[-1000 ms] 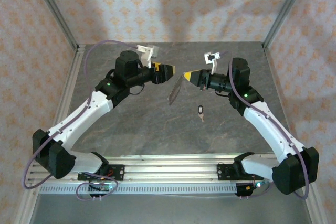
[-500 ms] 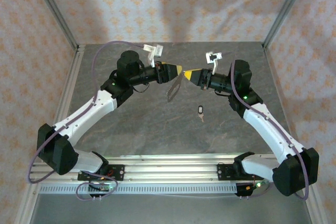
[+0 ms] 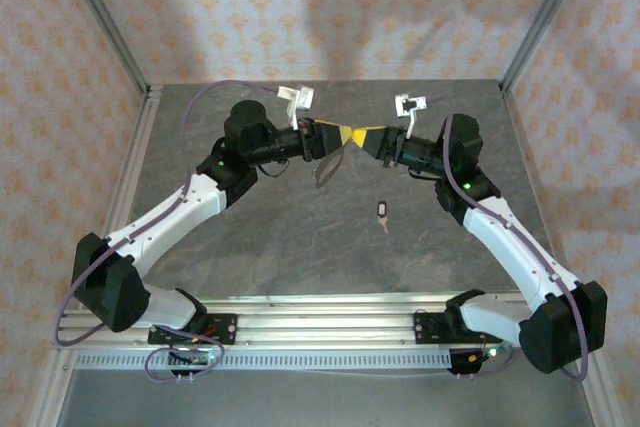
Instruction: Put the keys on the keyring
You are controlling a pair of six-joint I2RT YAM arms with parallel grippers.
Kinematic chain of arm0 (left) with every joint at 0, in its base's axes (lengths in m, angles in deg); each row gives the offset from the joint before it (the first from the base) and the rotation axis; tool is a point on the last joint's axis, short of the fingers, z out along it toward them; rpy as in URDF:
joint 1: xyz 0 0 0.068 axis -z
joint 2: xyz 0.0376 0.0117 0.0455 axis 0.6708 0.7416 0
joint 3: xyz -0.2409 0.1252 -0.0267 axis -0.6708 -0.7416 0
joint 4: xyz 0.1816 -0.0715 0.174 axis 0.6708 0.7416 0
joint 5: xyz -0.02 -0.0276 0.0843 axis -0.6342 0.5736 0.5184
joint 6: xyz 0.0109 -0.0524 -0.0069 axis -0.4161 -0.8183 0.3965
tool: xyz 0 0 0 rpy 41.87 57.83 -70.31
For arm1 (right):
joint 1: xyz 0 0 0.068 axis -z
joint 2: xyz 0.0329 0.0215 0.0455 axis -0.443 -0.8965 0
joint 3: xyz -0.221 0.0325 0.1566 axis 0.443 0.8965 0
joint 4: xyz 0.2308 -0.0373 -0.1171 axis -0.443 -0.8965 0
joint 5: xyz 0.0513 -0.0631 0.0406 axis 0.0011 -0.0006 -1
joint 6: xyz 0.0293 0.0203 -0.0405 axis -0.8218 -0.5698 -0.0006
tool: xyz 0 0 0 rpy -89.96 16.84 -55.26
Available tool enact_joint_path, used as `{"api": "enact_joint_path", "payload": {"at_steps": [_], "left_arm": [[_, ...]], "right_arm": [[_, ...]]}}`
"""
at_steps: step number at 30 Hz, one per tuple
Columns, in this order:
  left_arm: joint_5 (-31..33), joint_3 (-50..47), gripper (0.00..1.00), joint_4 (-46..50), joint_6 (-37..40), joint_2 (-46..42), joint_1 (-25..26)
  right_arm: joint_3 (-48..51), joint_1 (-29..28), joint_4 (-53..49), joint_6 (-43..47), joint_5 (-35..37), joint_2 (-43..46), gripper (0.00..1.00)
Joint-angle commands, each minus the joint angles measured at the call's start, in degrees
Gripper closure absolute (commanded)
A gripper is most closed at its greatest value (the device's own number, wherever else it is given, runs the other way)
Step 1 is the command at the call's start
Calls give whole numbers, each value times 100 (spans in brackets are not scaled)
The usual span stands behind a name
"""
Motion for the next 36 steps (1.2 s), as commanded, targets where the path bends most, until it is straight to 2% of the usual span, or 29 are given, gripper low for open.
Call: {"api": "enact_joint_path", "payload": {"at_steps": [1, 9, 15, 18, 20, 22, 25, 27, 30, 36], "left_arm": [[-171, 21, 57, -361, -31, 87, 101], [-171, 22, 65, -530, -40, 109, 218], [-416, -127, 70, -923, -28, -41, 264], [-524, -128, 71, -815, 114, -115, 297], [-507, -73, 70, -550, 262, -126, 325], [-487, 17, 62, -194, 434, -103, 344], [-569, 35, 57, 34, 635, -75, 363], [-697, 22, 61, 135, 764, -90, 363], [-857, 20, 74, 255, 912, -169, 371], [-1143, 173, 75, 558, 1232, -310, 398]], "right_arm": [[-15, 17, 486, -86, -45, 16, 100], [36, 16, 360, 28, -22, -34, 100], [82, 17, 215, 140, 33, -77, 100], [61, 15, 175, 158, 39, -92, 100], [56, 15, 161, 162, 45, -91, 100], [34, 16, 144, 176, 23, -110, 100], [-6, 16, 129, 160, -66, -129, 100], [-52, 17, 73, 180, -168, -147, 100], [-199, 21, -229, 322, -347, -195, 100], [-616, 25, -827, 581, -879, -484, 100]]}}
